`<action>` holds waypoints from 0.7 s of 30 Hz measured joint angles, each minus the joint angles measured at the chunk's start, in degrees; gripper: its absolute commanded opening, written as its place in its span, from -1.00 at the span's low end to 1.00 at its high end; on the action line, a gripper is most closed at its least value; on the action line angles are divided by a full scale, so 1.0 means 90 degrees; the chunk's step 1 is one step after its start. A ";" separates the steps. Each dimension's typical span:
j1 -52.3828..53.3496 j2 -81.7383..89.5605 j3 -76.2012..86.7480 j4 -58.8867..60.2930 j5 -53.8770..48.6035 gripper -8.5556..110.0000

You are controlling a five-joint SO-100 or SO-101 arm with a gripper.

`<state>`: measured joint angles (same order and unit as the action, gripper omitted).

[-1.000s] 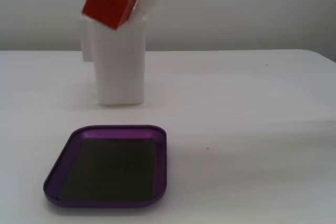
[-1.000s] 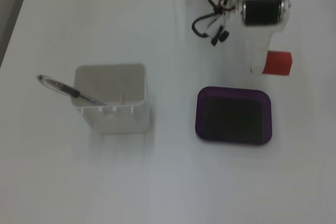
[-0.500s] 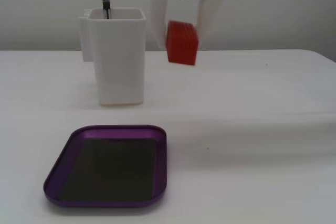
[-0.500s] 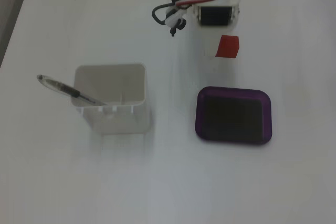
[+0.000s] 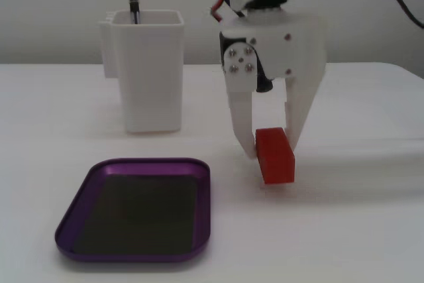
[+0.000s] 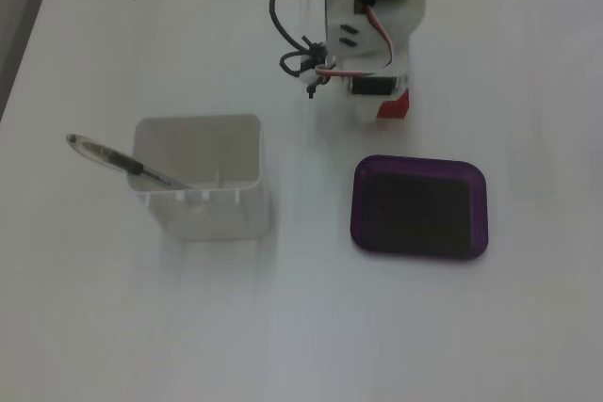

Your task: Remove the cube from the box.

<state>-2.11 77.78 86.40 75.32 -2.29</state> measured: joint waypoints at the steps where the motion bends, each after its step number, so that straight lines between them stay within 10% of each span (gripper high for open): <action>1: 0.0000 0.0000 0.0186 -0.0205 -0.0010 -0.87; 21: 0.0000 0.1436 0.0664 -0.0771 -0.0254 -0.52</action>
<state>-2.11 90.70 92.37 68.38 -4.57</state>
